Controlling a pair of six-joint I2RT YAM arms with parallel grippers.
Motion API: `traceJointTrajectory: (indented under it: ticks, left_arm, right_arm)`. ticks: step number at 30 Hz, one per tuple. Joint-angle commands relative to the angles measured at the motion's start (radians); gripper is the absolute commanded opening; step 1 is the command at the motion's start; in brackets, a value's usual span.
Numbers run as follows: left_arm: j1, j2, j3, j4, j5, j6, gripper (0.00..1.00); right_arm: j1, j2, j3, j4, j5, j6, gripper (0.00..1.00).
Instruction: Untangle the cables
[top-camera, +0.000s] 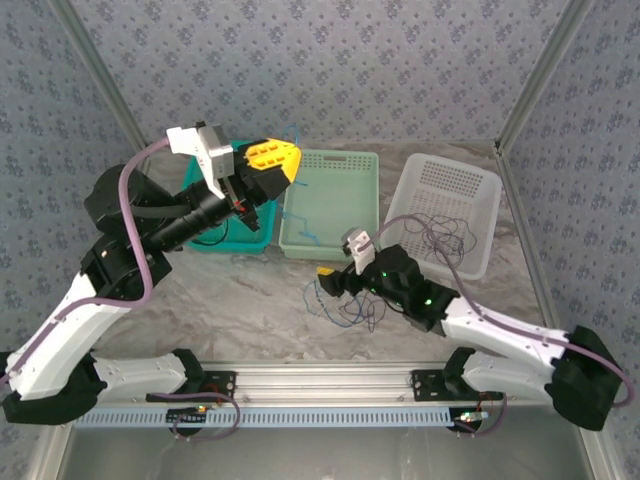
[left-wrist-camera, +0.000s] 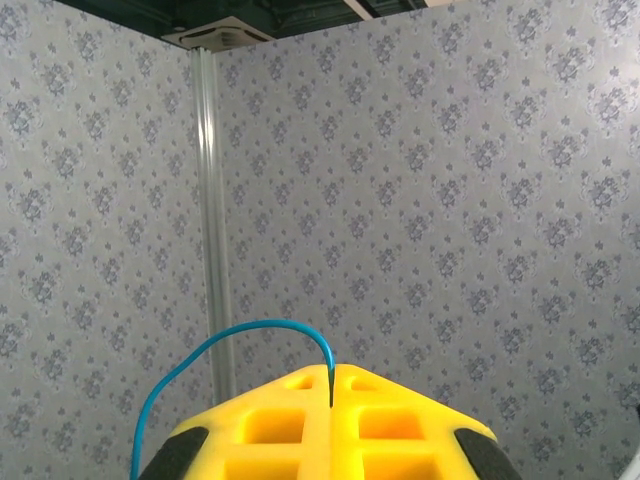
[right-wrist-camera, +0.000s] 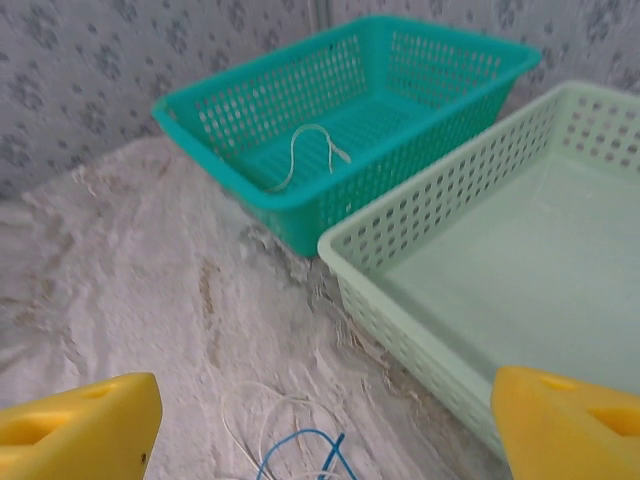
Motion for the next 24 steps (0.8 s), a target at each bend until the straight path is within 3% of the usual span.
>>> traceJointTrajectory:
  ticks: [1,11,24]
  left_arm:
    - [0.003,-0.003,-0.009,0.035,-0.019,-0.005,0.01]
    - [0.007,0.023,-0.038,0.049,-0.046,-0.031,0.01]
    - [0.015,0.054,-0.072,0.064,-0.078,-0.069,0.01]
  right_arm:
    - [0.006,-0.071,0.053,-0.153,-0.009,-0.023,0.87]
    - [0.019,-0.155,0.101,-0.197,0.003,-0.088,0.87]
    - [0.062,-0.089,0.169,-0.132,-0.019,-0.111,0.88]
